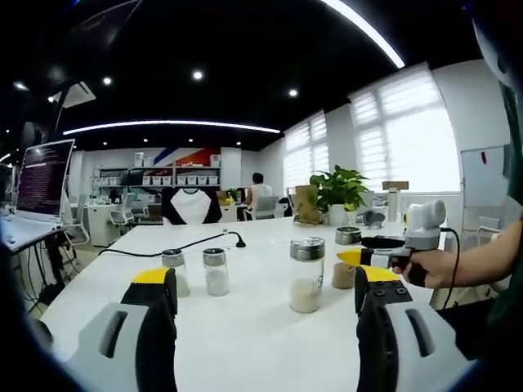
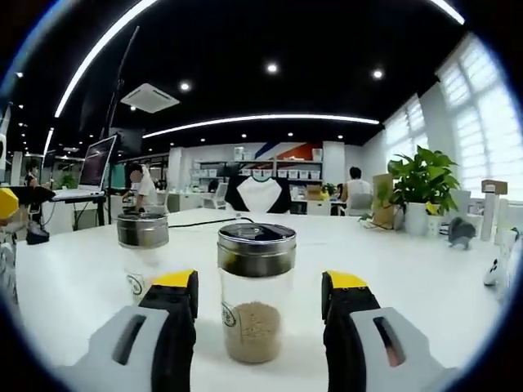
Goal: Rotate the seasoning bottle until the label or dispensing opening points toward the visible target arrow and the bottle remains upright within the marked orientation range
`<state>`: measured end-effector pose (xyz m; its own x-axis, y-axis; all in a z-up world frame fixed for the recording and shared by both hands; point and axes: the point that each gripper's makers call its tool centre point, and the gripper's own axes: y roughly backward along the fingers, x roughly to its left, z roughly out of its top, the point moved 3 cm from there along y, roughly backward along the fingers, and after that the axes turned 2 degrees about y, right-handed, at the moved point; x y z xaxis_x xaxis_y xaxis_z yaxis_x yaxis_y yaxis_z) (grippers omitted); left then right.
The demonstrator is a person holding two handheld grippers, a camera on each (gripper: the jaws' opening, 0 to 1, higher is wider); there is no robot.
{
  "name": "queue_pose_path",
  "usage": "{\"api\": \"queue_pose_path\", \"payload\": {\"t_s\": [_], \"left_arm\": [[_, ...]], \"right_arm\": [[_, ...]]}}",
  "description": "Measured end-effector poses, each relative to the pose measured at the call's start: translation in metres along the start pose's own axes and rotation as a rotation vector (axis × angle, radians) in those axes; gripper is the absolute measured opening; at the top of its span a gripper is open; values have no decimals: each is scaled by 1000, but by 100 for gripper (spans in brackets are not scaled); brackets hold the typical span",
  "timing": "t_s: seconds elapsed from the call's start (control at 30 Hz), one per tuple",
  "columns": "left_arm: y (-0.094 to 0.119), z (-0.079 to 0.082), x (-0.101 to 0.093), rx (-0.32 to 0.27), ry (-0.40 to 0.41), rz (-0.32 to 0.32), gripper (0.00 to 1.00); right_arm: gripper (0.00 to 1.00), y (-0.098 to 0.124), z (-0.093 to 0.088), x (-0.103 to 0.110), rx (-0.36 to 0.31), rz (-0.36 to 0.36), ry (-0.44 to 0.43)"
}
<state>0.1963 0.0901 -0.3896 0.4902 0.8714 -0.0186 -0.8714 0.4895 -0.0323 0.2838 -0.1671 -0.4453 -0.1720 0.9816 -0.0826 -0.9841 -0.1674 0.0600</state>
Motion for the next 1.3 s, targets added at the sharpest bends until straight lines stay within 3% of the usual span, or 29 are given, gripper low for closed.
{"api": "queue_pose_path", "payload": {"t_s": [0.1, 0.13, 0.2, 0.6, 0.77, 0.87, 1.3], "left_arm": [[-1, 4, -1, -6, -13, -6, 95], [-1, 5, -1, -13, -2, -12, 95], [-1, 4, 0, -6, -10, -7, 95], [1, 10, -1, -24, -2, -3, 95], [2, 7, 1, -16, -4, 2, 95], [2, 6, 1, -15, 0, 3, 95], [4, 4, -1, -14, 9, -6, 94]], "right_arm": [[59, 0, -1, -1, -1, -67, -57], [58, 0, -1, -2, 6, -85, -22], [57, -2, 3, 4, -12, -87, -9], [51, -16, -10, 4, 60, -162, -15], [46, -20, -11, 5, 72, -149, -1], [43, -22, -14, 6, 90, -145, 53], [40, -19, -15, 5, 71, -119, 36]]}}
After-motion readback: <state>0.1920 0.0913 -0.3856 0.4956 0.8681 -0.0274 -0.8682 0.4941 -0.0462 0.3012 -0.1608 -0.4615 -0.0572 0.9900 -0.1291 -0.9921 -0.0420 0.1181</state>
